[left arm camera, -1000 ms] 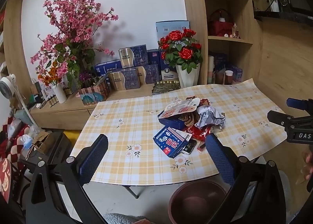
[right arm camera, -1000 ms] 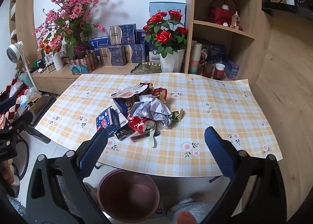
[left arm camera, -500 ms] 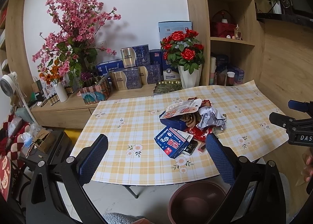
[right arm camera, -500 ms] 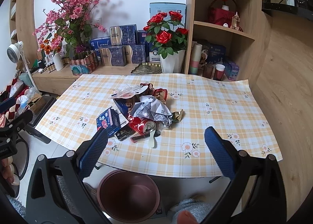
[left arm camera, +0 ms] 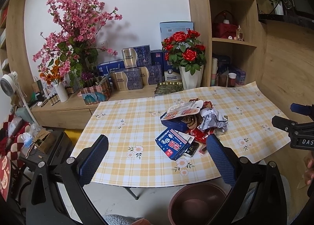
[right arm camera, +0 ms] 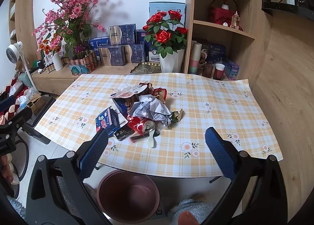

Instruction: Collect trash

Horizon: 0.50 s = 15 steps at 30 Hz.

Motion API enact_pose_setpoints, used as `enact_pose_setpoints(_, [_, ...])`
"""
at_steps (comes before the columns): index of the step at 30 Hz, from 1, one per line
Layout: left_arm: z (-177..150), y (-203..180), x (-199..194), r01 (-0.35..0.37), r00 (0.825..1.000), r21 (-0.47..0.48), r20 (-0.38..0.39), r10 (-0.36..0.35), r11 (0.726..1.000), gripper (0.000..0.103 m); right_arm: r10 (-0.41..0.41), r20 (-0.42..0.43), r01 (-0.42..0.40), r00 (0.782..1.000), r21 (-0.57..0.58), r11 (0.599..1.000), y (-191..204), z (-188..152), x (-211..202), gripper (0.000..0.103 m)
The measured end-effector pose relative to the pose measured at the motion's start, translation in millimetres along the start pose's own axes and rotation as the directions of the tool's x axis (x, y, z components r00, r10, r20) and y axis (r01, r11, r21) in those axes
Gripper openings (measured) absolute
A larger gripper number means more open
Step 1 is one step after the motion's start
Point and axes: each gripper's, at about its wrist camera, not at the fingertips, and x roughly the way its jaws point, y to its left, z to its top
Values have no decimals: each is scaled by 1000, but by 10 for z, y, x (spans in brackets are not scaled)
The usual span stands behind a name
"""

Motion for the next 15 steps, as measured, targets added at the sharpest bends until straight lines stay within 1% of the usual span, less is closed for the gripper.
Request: enact_pose_setpoints(15, [8,5,36,2,1000,1,-10,-2,1000,98,19,-22,-19,1000,13,1000,9,-1,92,97])
